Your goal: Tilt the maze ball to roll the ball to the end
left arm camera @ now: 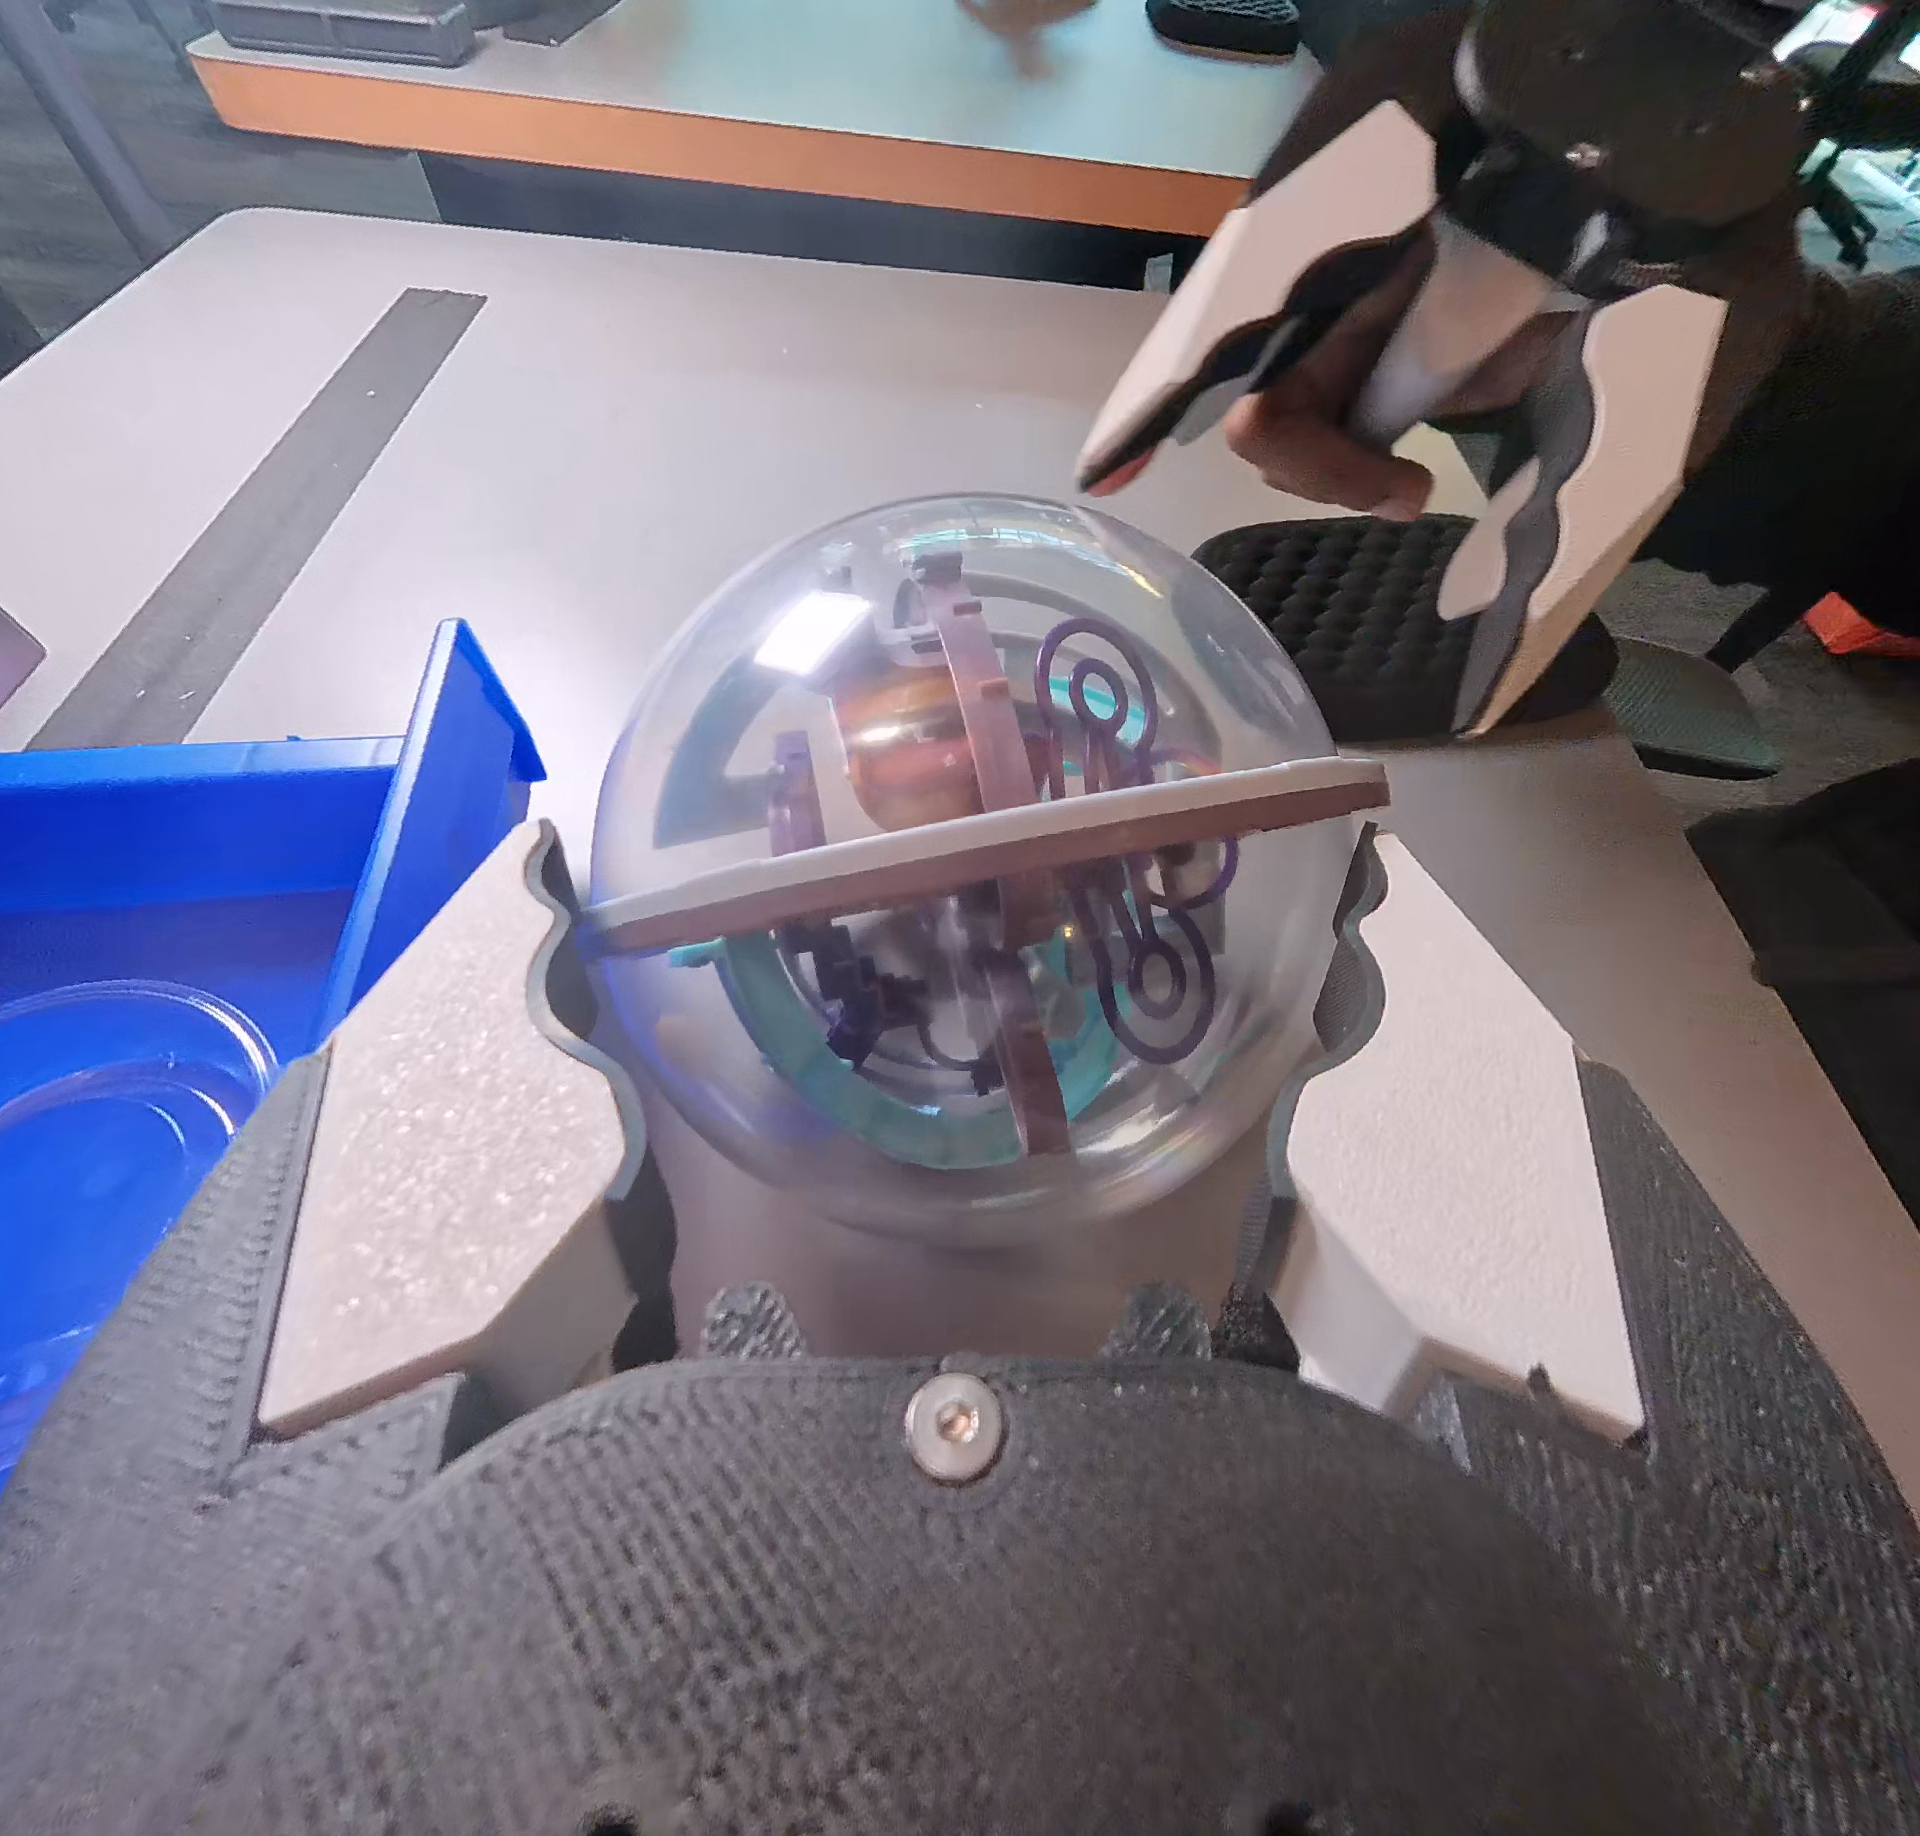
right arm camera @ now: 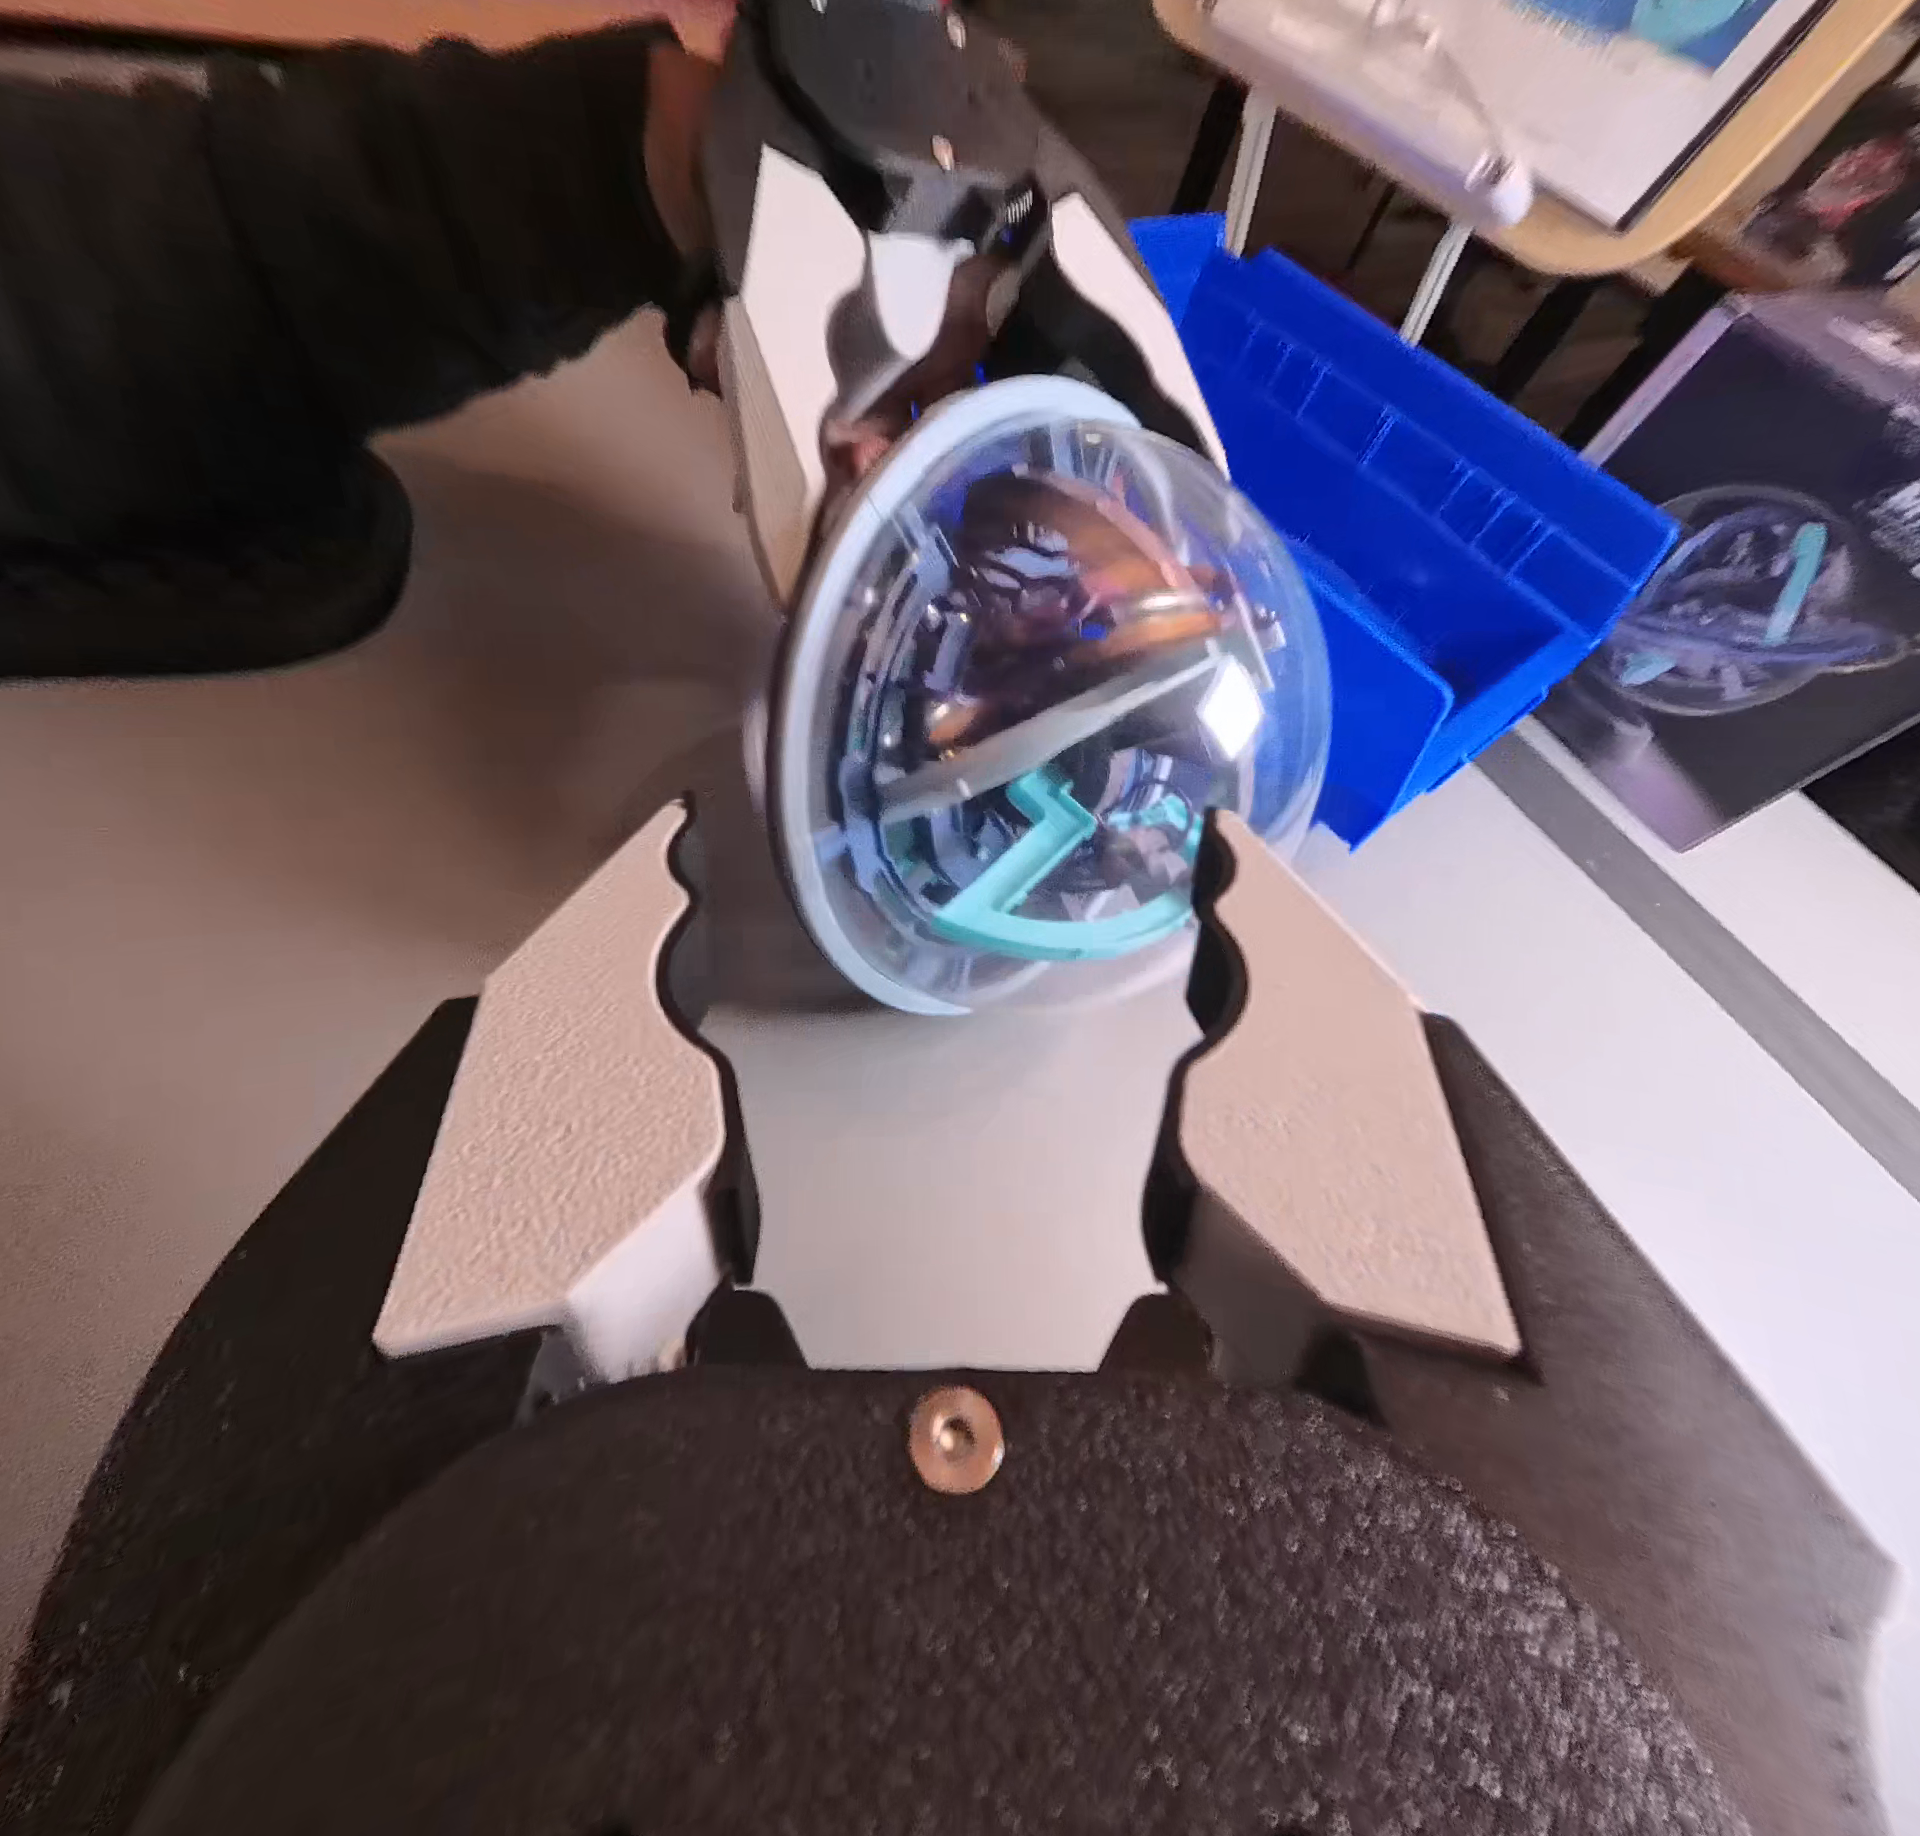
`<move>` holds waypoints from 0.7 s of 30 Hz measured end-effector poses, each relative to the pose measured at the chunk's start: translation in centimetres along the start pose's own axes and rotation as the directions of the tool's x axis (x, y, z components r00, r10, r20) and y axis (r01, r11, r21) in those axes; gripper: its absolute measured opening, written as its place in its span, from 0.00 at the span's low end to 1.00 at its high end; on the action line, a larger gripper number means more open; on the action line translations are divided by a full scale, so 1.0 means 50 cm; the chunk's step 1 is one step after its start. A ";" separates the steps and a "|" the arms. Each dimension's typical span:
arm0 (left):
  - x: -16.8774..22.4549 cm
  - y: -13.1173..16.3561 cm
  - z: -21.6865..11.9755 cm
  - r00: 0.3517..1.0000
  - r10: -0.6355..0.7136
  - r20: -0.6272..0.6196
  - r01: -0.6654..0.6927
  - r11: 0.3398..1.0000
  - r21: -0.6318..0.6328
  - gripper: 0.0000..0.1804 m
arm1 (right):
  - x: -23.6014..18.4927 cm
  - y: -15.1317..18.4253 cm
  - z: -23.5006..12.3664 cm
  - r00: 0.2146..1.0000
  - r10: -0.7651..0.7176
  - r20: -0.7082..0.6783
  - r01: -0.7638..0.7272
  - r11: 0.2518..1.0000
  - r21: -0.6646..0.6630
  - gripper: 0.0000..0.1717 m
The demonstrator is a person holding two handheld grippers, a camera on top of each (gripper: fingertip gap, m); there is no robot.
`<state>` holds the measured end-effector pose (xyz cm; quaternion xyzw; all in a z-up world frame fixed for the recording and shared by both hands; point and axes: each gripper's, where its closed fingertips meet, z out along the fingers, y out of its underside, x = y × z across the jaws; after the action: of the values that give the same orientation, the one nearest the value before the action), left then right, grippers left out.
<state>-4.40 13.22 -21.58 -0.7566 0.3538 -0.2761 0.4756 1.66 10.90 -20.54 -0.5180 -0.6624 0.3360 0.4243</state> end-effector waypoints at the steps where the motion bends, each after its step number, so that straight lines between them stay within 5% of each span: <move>1: 0.000 -0.001 0.000 1.000 0.002 -0.001 -0.002 1.000 0.003 0.78 | 0.006 0.009 0.005 1.000 -0.008 0.023 0.008 1.000 -0.021 0.57; 7: 0.007 -0.004 0.001 0.999 0.032 -0.015 -0.032 0.999 0.018 0.77 | 0.017 0.046 0.033 0.983 -0.089 0.163 0.108 0.988 -0.111 0.71; 21: 0.041 -0.021 0.010 0.993 0.112 -0.044 -0.111 0.994 0.018 0.72 | 0.031 0.032 0.065 0.960 -0.145 0.238 0.176 0.977 -0.119 0.77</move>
<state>-2.50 12.17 -20.65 -0.7254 0.4039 -0.2690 0.4881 -0.81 12.78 -22.96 -0.4488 -0.7683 0.3108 0.3343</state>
